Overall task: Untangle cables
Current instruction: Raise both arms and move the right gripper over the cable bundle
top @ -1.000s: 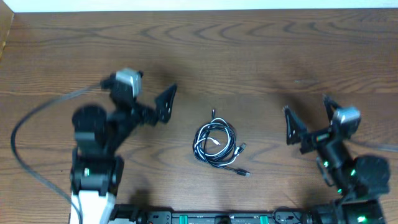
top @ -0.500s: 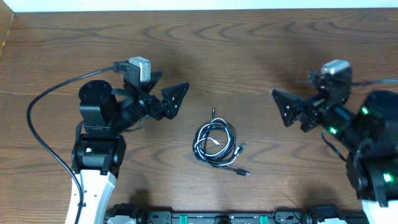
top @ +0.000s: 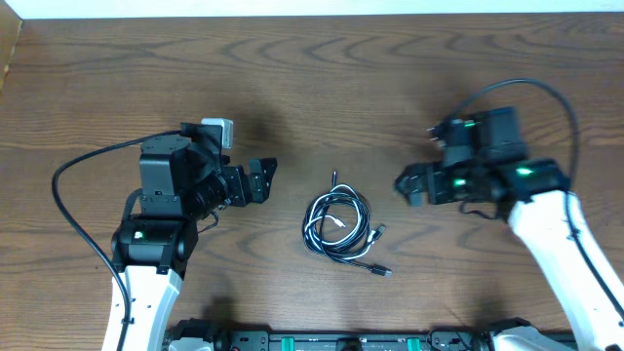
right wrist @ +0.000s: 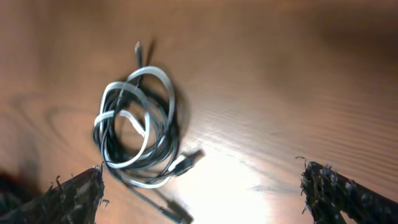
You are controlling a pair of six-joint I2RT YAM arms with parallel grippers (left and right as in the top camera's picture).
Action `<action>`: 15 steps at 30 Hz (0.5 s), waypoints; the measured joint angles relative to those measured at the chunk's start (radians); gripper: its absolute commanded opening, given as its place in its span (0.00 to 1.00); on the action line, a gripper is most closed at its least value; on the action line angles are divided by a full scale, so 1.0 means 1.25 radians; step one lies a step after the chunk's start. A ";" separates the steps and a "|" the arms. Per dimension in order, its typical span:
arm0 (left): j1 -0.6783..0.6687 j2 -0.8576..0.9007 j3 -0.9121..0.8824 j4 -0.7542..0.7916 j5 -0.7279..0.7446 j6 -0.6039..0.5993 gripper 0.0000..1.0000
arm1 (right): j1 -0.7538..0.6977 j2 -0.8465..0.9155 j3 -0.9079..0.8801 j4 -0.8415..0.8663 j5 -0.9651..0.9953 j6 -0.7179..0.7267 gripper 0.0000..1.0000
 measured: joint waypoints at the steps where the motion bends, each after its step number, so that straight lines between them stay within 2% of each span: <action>1: 0.000 0.000 0.000 0.000 -0.002 0.001 0.98 | 0.034 0.015 0.000 0.005 0.008 0.001 0.99; 7: 0.000 0.000 0.000 0.000 -0.002 0.002 0.98 | 0.171 0.068 0.000 0.069 0.026 0.001 0.99; 9: 0.000 0.000 0.000 0.000 0.009 0.002 0.98 | 0.191 0.068 0.000 0.088 0.028 -0.001 0.82; 14: 0.000 0.000 0.000 0.003 0.027 0.002 0.98 | 0.209 0.076 0.000 0.123 0.045 -0.018 0.67; 15: 0.000 0.000 0.000 0.004 0.028 0.003 0.98 | 0.209 0.083 0.000 0.123 0.055 -0.019 0.67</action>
